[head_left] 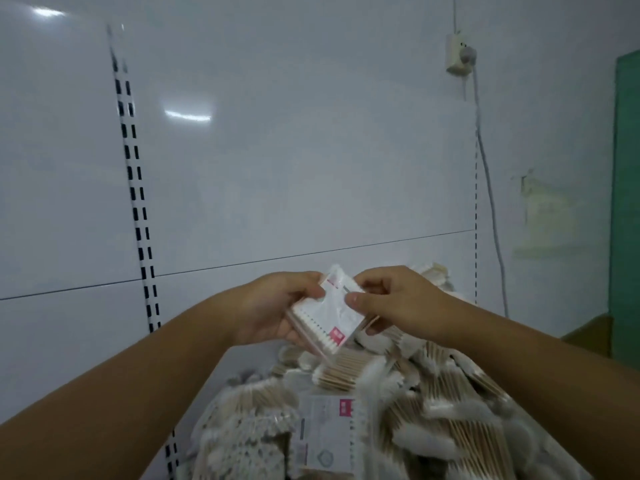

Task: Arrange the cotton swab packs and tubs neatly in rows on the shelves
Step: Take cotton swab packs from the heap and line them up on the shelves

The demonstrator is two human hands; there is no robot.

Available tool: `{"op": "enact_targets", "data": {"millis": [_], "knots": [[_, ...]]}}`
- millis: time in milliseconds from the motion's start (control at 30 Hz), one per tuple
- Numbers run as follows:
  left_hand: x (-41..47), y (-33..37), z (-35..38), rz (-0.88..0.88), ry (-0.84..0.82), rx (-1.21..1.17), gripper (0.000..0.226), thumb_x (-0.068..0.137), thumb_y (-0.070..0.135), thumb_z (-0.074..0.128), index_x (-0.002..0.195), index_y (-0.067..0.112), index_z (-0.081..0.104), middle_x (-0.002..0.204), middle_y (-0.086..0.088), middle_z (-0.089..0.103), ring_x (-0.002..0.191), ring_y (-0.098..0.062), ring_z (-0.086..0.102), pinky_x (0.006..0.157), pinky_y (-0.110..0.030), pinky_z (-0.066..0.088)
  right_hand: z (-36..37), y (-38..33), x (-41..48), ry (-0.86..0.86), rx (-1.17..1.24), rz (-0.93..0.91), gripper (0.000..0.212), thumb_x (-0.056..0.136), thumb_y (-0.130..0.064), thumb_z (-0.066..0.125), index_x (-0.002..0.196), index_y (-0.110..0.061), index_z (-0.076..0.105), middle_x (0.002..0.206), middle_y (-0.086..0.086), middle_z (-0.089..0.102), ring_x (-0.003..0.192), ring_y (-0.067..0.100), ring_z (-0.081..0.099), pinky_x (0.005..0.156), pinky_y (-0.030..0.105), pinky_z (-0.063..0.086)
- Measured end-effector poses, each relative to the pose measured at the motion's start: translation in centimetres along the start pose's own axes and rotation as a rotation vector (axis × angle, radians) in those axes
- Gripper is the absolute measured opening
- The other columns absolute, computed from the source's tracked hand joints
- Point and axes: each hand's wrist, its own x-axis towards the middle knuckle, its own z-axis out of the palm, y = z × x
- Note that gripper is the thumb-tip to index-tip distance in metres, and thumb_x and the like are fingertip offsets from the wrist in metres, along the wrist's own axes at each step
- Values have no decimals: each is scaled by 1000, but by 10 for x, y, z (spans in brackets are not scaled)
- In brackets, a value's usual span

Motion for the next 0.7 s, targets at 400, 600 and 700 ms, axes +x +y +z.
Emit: {"op": "enact_targets", "data": {"millis": [400,600,700], "knots": [[11,11,7,325,517,-73,19,88,-3,50,93,10,63,78,-9,63,74,-21,59,65,-30,48,-57,28,5,-49,-596,-80,36,78,-52,70,106,-28,68,103,-15,68,99,3,62,90,29,52],[21,0,9,194,558,18,15,92,0,54,103,4,63,92,-16,71,78,-26,69,64,-33,58,-73,61,1,-287,-980,34,47,81,-29,71,124,-33,54,125,-9,52,104,10,49,86,27,44],[20,-3,9,172,552,24,17,94,2,53,106,-3,64,98,-18,73,82,-27,71,63,-29,59,-82,61,12,-255,-805,41,39,79,-28,75,116,-30,62,117,-12,56,105,10,54,92,30,47]]}}
